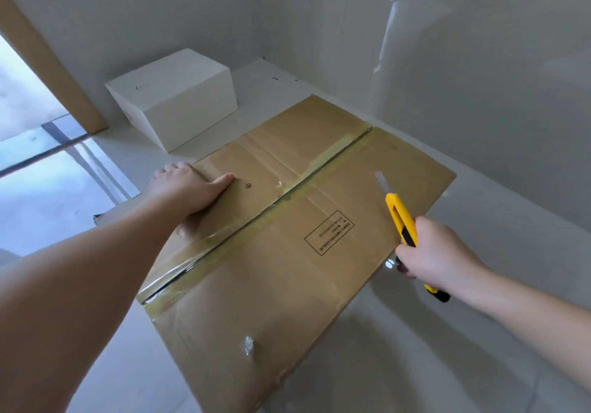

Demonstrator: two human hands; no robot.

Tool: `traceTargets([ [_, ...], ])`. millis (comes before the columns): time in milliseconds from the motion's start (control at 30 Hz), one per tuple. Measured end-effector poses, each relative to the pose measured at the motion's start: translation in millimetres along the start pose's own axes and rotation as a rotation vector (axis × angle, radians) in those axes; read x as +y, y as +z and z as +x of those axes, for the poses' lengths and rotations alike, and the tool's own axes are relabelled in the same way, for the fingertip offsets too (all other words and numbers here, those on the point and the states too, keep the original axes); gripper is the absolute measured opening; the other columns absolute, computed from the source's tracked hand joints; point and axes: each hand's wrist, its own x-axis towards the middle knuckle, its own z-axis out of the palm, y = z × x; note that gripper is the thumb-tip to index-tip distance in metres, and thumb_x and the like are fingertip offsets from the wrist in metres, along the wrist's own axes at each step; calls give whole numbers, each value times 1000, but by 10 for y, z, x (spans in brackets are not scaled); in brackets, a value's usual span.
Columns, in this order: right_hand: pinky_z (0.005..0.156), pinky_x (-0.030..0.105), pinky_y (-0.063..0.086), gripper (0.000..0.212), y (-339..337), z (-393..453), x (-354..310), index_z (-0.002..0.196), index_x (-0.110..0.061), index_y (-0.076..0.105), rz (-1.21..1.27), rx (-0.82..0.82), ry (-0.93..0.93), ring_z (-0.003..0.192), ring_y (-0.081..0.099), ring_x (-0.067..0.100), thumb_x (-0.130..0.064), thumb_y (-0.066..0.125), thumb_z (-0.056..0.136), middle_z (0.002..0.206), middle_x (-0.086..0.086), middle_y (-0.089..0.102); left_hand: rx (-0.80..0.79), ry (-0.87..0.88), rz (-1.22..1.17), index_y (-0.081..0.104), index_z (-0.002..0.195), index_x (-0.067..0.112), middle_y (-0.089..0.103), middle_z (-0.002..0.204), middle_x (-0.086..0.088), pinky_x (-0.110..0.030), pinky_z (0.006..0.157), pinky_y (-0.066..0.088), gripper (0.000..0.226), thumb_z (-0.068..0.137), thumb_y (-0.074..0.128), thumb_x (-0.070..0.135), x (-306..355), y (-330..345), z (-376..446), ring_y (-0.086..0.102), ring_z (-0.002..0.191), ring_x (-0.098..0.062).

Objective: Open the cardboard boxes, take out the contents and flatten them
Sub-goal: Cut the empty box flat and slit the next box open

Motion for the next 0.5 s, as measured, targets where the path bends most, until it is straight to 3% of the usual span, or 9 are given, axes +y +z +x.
traceTargets([
  [100, 65, 39, 55, 14, 150, -256, -1, 78, -11, 42, -33, -116, -41, 71, 64, 29, -21, 52, 80, 77, 12, 62, 4, 22, 17, 38, 138, 0, 42, 140, -21, -43, 107, 33, 115, 68, 29, 91, 65, 20, -164, 37, 130, -36],
  [167, 52, 32, 41, 18, 161, -296, -33, 73, -13, 38, -83, -123, -67, 61, 51, 23, -18, 52, 85, 71, 7, 50, -9, 27, 24, 37, 139, 0, 42, 140, -20, -43, 107, 33, 114, 70, 29, 90, 83, 29, -268, 37, 130, -36],
  [233, 49, 29, 30, 22, 105, -260, -54, 71, -15, 35, -108, -94, -79, 56, 39, 20, -17, 51, 86, 68, 4, 41, -20, 36, 62, 37, 140, 0, 43, 140, -20, -42, 107, 34, 112, 72, 27, 89, 77, 26, -373, 38, 130, -35],
  [400, 48, 28, 30, 14, -61, 208, -156, 77, -13, 41, -133, 39, -97, 65, 47, 27, -12, 50, 86, 78, 9, 49, -69, 5, 143, 41, 137, 0, 47, 136, -19, -37, 102, 36, 108, 74, 25, 87, -26, 30, -697, 41, 128, -33],
  [500, 56, 29, 35, 5, -193, 514, -304, 91, -9, 46, -104, 138, -145, 75, 50, 31, -11, 50, 89, 86, 11, 51, -129, 7, 71, 29, 143, 5, 48, 133, -19, -38, 97, 39, 110, 71, 30, 88, -101, 83, -997, 45, 123, -34],
])
